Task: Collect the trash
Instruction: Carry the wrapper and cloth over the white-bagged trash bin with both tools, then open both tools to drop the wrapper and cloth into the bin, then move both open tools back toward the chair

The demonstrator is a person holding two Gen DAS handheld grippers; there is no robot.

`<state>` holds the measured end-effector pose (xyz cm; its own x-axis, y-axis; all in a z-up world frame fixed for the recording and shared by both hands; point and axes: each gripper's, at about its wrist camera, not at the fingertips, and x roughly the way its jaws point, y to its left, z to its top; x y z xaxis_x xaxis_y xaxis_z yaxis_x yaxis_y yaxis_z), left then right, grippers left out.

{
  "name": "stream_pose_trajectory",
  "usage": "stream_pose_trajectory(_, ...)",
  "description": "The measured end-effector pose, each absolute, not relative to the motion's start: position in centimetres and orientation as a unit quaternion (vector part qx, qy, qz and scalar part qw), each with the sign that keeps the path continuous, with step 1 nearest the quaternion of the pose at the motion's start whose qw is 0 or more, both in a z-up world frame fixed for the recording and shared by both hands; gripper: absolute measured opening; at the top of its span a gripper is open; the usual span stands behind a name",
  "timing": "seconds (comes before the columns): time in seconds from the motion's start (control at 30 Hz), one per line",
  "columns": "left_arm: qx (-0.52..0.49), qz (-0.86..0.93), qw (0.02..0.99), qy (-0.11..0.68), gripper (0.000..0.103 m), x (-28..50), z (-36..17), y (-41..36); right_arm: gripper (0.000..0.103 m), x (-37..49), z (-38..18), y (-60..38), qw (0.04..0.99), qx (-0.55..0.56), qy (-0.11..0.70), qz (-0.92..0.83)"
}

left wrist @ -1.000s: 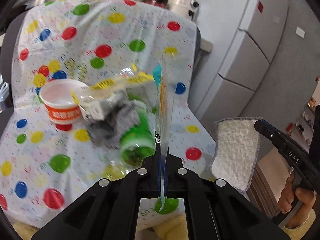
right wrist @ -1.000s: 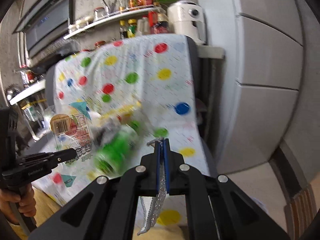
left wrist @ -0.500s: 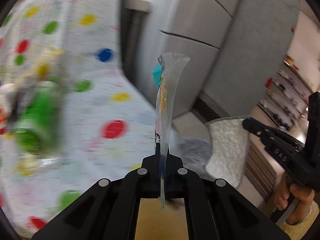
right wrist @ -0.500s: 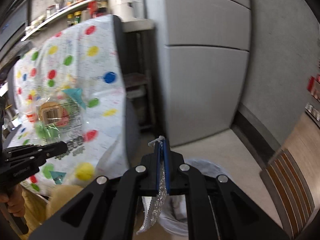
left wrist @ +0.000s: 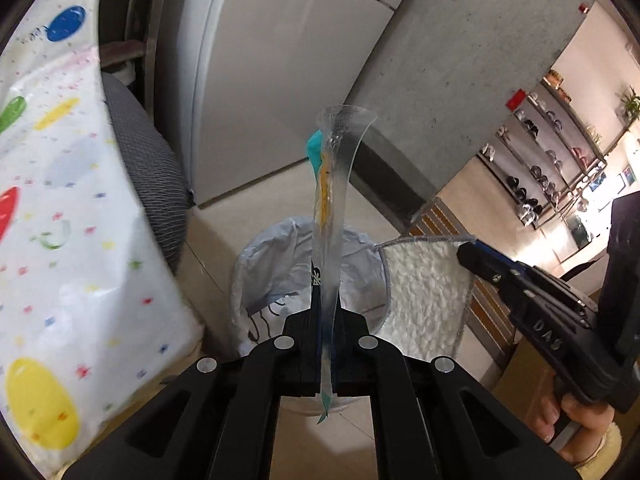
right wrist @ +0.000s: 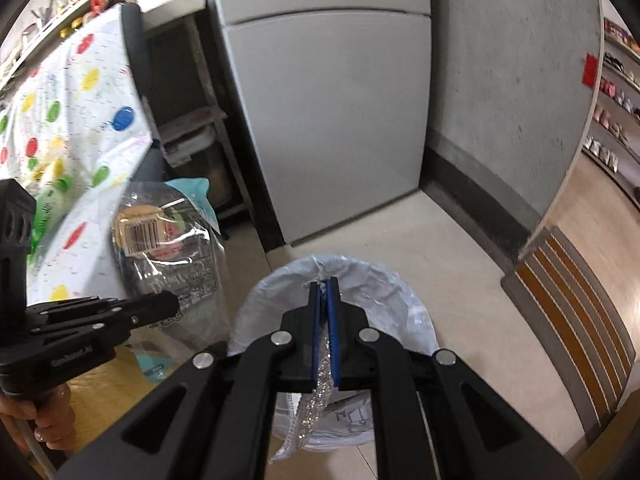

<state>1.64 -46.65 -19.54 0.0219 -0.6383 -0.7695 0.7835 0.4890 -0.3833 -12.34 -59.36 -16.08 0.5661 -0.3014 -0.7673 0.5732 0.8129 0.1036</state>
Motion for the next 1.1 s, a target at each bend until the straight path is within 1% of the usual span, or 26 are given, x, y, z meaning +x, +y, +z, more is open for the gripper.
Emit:
stream_pose_trajectory(0.03,0.08,-0.498,0.71,0.491,0.005,1.6,-19.8,-47.1,0.005,-12.0,-16.7,-59.8,0.864,0.176,0.396,-0.254)
stream_pose_trajectory(0.1,0.09,-0.494,0.709,0.495,0.015,1.5,-20.1,-47.8,0.005,-11.5,-17.7,-60.5,0.857,0.179,0.408,-0.258)
stream_pose_trajectory(0.17,0.095,-0.483,0.711,0.503,0.045,1.8,-20.4,-47.6,0.005,-11.2,-18.4,-61.0,0.852,0.185,0.415,-0.259)
stream_pose_trajectory(0.23,0.092,-0.475,0.718,0.501,0.051,2.0,-20.2,-47.3,0.008,-10.7,-19.1,-61.4,0.846,0.194,0.425,-0.258)
stream_pose_trajectory(0.3,0.08,-0.478,0.718,0.499,0.05,2.3,-19.8,-46.7,0.008,-10.4,-19.1,-61.4,0.843,0.197,0.426,-0.261)
stream_pose_trajectory(0.37,0.073,-0.477,0.724,0.492,0.05,2.4,-19.1,-45.9,0.013,-10.4,-19.0,-61.4,0.844,0.194,0.427,-0.261)
stream_pose_trajectory(0.4,0.076,-0.473,0.733,0.482,0.05,2.1,-18.8,-45.8,0.023,-10.2,-18.7,-61.1,0.844,0.188,0.429,-0.261)
stream_pose_trajectory(0.43,0.079,-0.472,0.742,0.47,0.05,2.0,-18.2,-45.4,0.029,-10.1,-18.5,-61.0,0.844,0.182,0.43,-0.263)
stream_pose_trajectory(0.6,0.076,-0.465,0.77,0.431,0.05,2.3,-15.4,-42.5,0.029,-9.8,-16.4,-59.6,0.85,0.157,0.423,-0.272)
stream_pose_trajectory(0.77,0.083,-0.424,0.81,0.395,0.05,3.6,-12.4,-37.5,0.029,-9.5,-11.4,-56.5,0.877,0.132,0.384,-0.258)
stream_pose_trajectory(0.9,0.067,-0.378,0.839,0.386,0.05,5.3,-10.7,-31.9,0.029,-7.9,-7.0,-52.0,0.911,0.11,0.339,-0.209)
stream_pose_trajectory(1.1,0.04,-0.29,0.872,0.392,0.05,8.1,-9.5,-22.1,0.029,-3.3,-4.6,-44.5,0.936,0.083,0.327,-0.106)
